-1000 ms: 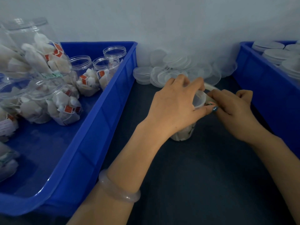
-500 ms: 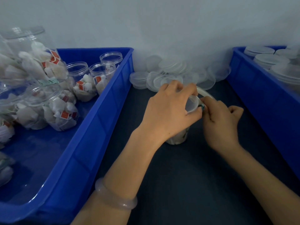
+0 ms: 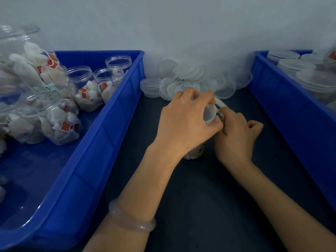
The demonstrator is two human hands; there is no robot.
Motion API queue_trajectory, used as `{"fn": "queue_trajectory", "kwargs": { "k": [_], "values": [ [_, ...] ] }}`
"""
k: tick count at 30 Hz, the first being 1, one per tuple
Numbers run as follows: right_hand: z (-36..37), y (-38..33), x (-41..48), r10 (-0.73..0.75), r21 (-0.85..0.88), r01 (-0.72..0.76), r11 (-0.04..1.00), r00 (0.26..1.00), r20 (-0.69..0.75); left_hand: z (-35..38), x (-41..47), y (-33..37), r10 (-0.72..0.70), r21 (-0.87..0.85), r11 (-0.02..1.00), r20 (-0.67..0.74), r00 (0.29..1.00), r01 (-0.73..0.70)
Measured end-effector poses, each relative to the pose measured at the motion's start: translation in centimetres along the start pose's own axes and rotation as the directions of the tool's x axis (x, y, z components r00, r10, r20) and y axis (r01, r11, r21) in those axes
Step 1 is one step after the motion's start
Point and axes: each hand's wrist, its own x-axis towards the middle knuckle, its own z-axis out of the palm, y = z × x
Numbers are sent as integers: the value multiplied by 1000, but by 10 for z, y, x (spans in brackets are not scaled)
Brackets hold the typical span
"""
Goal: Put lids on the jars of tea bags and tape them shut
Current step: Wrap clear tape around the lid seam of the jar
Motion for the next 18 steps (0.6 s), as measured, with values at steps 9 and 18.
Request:
{"fn": "queue_trajectory", "kwargs": {
  "k": [9,18],
  "values": [
    [-3,-4,2,6,-16,-6,1000,1000,14,2,1,0,0,-6,1000,-10,1000,0],
    [7,-3,5,57,-128,-67,990,995,-79,2,3,0,14,-6,1000,-9,1000,-14]
  ]
}}
